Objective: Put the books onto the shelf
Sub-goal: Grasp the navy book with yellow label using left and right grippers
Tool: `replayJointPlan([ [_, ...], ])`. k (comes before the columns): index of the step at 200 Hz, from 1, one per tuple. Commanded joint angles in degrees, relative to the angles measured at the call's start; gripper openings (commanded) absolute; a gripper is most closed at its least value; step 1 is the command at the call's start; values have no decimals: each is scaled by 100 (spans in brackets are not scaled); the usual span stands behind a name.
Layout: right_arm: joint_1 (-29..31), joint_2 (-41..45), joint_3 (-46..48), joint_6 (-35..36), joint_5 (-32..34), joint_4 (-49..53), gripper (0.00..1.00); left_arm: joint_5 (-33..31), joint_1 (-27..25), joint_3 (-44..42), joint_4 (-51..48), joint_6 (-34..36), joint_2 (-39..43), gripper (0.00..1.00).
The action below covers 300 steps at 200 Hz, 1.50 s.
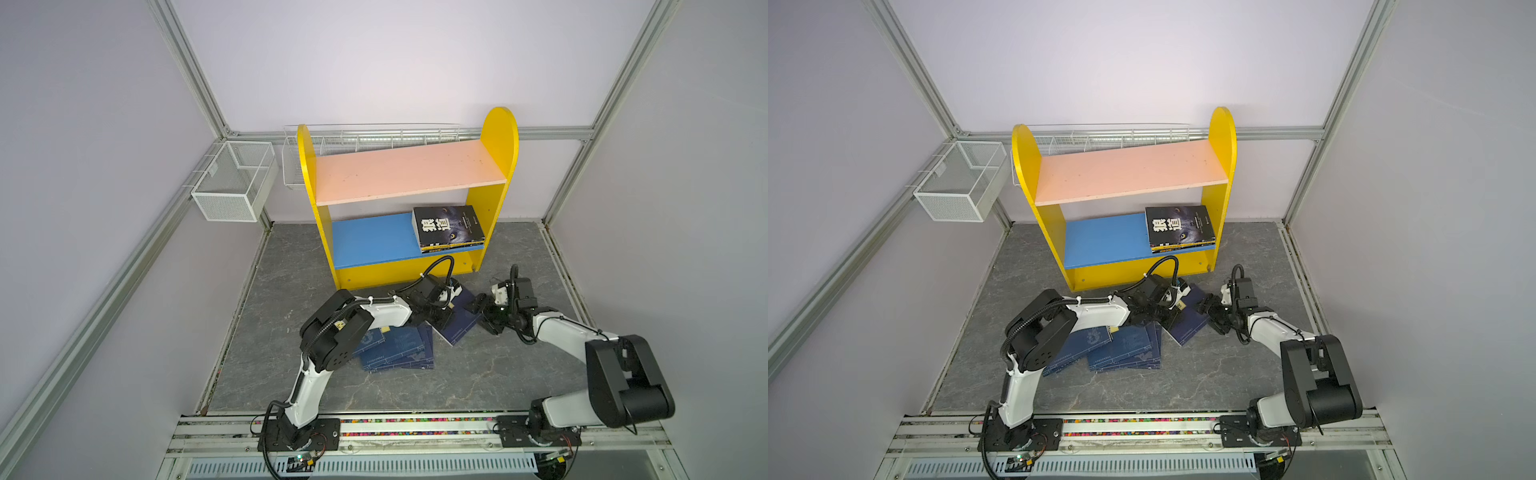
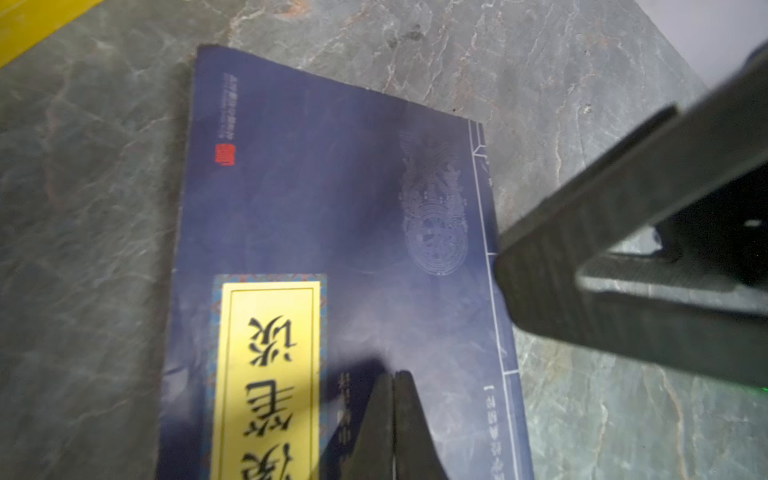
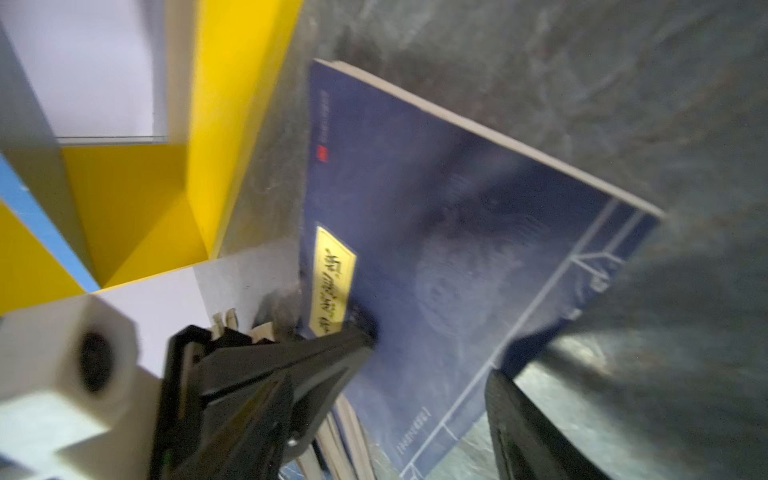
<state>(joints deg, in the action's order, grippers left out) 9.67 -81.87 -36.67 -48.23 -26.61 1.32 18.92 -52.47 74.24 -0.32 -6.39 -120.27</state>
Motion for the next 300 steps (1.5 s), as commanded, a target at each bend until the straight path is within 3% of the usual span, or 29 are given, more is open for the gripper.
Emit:
replayJointPlan([
  [1,60,209,-199,90,-218,-337,76,231,-30,70,-477,192,-362,0],
  [37,67,465,-236,355,355,289,76,-62,83,-293,-61,-66,-21,0],
  [76,88,551,-222,945,796,1312,76,2,723,-917,1196,-1361,548,0],
  [99,88,575,-91,1217,837,1638,76,-54,886,-784,1208,-1633,491,0],
  [147,88,755,171,1314,1052,1886,76,-1113,879,-299,275,-1387,236,0],
  [198,88,310,161,1335,803,1749,76,-1153,606,107,-543,-886,-60,0],
  [263,109,-637,227,631,261,631,75,-848,325,445,-1040,-461,-297,0],
  [300,158,-425,175,547,-28,65,74,-420,308,408,-1033,-357,-313,0],
])
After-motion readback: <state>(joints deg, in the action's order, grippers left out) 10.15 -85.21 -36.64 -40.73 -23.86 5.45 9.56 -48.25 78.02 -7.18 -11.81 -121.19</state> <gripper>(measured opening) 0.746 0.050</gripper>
